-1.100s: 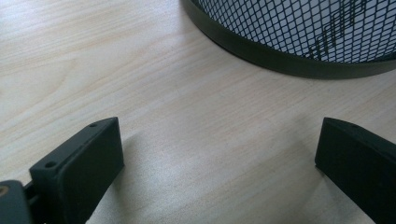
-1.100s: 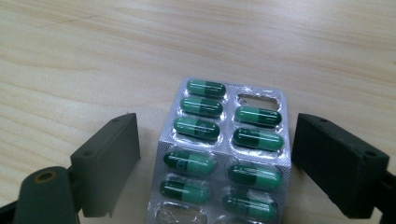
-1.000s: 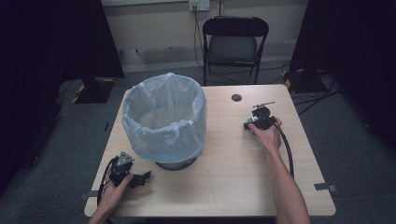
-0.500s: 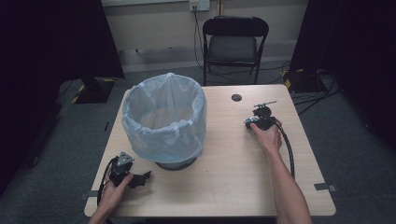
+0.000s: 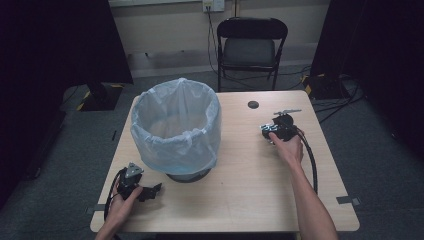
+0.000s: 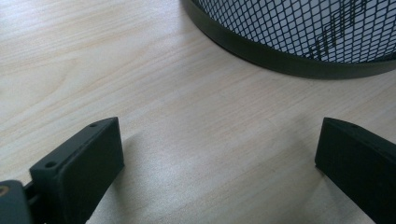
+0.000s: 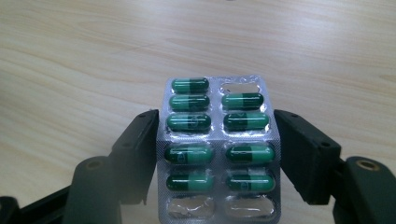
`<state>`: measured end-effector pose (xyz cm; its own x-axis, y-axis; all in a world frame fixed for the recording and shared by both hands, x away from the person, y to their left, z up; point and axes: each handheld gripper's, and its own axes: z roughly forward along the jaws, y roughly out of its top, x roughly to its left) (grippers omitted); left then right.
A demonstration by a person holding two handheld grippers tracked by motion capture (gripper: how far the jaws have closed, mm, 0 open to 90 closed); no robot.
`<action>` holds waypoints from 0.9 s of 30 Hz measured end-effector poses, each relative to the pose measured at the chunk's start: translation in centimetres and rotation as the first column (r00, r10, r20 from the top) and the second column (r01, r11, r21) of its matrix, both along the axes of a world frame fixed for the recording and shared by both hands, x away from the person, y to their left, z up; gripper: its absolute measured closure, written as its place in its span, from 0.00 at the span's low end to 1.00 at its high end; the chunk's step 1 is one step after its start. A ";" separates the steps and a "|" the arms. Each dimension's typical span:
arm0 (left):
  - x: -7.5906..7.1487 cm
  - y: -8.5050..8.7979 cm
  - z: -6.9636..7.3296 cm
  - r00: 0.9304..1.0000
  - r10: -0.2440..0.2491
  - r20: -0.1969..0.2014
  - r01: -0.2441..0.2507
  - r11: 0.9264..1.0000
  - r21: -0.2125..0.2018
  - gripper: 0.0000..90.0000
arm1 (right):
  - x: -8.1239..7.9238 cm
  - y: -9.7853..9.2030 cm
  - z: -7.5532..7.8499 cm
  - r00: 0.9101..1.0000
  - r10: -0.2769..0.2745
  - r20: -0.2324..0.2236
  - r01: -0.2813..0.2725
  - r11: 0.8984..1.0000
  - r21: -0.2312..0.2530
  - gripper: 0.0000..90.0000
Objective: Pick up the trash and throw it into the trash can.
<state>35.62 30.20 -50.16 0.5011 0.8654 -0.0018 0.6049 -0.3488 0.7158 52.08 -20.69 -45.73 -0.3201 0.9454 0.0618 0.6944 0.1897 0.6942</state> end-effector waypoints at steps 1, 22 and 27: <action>0.0 0.0 0.0 1.000 0.000 -0.001 0.000 1.000 0.000 0.01 | -0.3 0.1 0.2 1.000 0.004 0.004 -0.004 1.000 0.007 0.38; 0.0 0.0 0.0 1.000 0.000 -0.001 0.000 1.000 -0.001 0.01 | -4.2 2.3 6.9 0.973 0.164 0.163 -0.178 0.981 0.071 0.38; 0.0 0.0 0.0 1.000 -0.001 0.000 0.001 1.000 0.000 0.01 | -4.5 3.1 8.8 0.965 0.179 0.191 -0.196 0.977 0.078 0.38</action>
<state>35.62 30.21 -50.16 0.5016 0.8651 -0.0017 0.6050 -0.3493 0.7155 47.57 -17.60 -36.92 -0.5053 0.8598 0.0732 0.5131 0.2311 0.8267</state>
